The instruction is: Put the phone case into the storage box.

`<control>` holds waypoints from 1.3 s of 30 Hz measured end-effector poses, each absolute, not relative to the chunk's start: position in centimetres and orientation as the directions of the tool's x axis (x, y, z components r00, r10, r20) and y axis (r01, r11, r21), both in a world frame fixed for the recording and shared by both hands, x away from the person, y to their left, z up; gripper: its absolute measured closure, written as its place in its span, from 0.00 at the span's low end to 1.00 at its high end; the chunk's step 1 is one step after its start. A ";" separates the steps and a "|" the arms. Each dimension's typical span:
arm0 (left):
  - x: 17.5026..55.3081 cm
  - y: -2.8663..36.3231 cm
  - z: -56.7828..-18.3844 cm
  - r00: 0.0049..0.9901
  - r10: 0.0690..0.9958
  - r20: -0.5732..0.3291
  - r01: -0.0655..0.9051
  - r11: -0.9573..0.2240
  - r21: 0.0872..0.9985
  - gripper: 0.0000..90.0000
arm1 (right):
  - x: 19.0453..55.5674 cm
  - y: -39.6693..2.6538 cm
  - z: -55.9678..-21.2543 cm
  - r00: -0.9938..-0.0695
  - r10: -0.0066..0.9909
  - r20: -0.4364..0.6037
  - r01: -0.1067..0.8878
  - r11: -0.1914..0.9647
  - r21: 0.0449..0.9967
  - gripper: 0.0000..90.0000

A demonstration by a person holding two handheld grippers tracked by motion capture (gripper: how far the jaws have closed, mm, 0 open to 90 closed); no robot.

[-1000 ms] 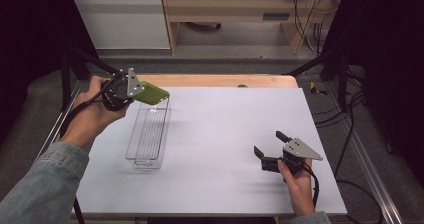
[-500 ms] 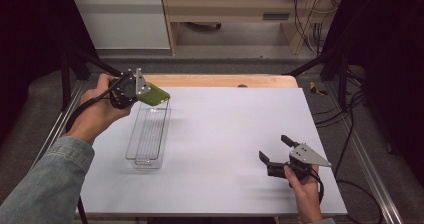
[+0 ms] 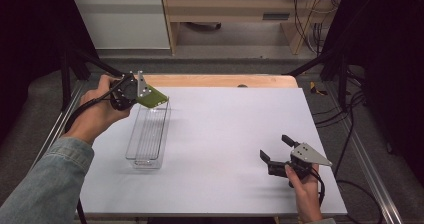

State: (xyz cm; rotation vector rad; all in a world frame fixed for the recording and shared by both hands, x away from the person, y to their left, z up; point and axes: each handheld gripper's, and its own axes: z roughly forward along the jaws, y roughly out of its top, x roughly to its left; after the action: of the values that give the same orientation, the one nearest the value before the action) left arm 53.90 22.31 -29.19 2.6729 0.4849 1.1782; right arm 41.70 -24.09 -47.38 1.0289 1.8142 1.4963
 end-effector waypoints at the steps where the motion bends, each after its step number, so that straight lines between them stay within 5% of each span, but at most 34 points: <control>1: 53.9 22.3 -29.2 0.633 0.365 0.683 0.222 -0.931 0.291 0.88 | 41.7 -24.1 -47.4 -0.544 0.838 0.046 0.204 0.079 0.976 0.05; 39: 55.5 21.9 -31.2 0.670 0.291 0.682 0.217 -0.956 0.195 0.88 | 41.9 -24.5 -47.5 -0.540 0.840 0.057 0.206 0.066 0.976 0.05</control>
State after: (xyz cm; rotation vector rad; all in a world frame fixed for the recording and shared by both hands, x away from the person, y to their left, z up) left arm 55.46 21.90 -31.23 2.7811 0.4243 1.1621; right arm 41.92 -24.50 -47.48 1.0394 1.8043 1.5069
